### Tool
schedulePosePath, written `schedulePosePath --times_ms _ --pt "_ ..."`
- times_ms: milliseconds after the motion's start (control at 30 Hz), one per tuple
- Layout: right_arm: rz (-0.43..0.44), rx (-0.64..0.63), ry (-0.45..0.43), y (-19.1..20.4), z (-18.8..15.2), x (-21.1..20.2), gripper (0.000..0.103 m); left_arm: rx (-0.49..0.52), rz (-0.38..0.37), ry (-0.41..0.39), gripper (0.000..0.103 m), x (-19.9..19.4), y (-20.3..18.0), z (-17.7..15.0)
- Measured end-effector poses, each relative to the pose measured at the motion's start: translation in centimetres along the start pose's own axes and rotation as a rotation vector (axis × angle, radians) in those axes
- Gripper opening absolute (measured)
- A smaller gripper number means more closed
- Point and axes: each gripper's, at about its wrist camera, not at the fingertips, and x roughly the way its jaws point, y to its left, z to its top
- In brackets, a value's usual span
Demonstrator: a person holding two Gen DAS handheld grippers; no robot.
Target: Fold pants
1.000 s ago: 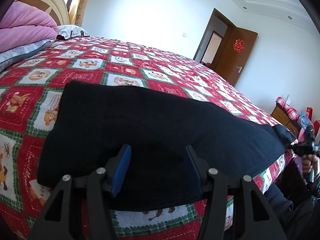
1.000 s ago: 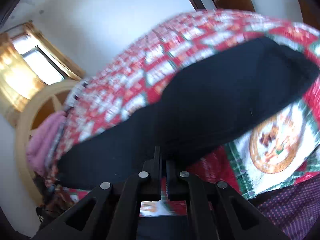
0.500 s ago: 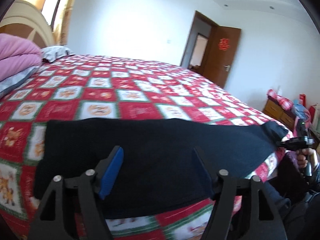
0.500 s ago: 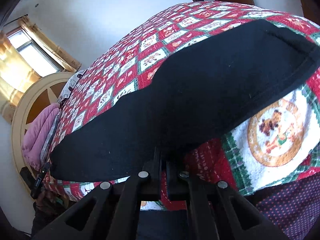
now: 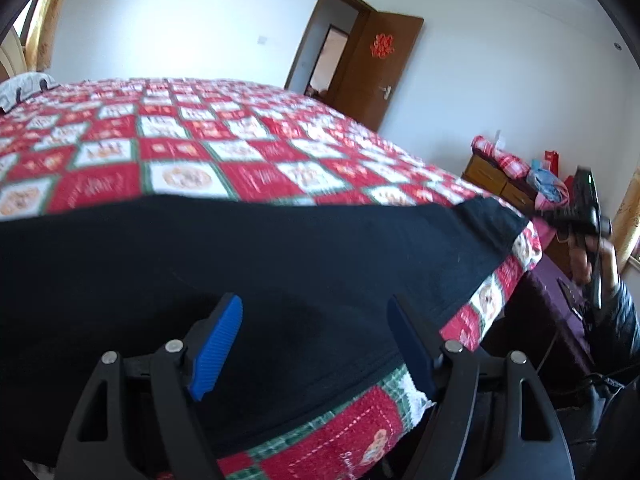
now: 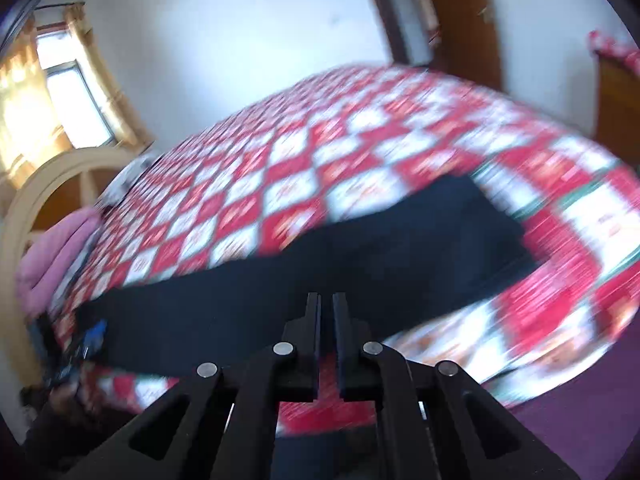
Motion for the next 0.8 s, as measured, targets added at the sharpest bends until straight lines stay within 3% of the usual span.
schedulePosePath --times_ms 67,167,333,467,500,800 --pt "-0.060 0.056 -0.061 -2.8 2.4 -0.4 0.006 -0.008 0.015 0.015 0.078 0.4 0.0 -0.6" --pt "-0.129 0.091 -0.070 -5.8 5.4 1.4 0.006 -0.029 0.006 0.000 0.078 0.0 0.3 -0.7" --pt "-0.132 0.095 0.055 -8.8 8.6 6.8 0.006 -0.051 0.006 -0.011 0.078 -0.1 0.6 -0.7" --pt "-0.098 0.080 0.100 -9.1 8.2 8.6 0.005 -0.056 0.010 -0.017 0.078 0.1 0.6 -0.8" --pt "-0.103 0.063 0.094 -8.9 8.0 8.5 0.000 -0.058 0.010 -0.018 0.078 0.2 0.6 -0.8" --pt "-0.179 -0.008 -0.067 -7.2 9.9 5.9 0.000 -0.057 0.024 -0.024 0.078 0.4 0.6 -0.7"
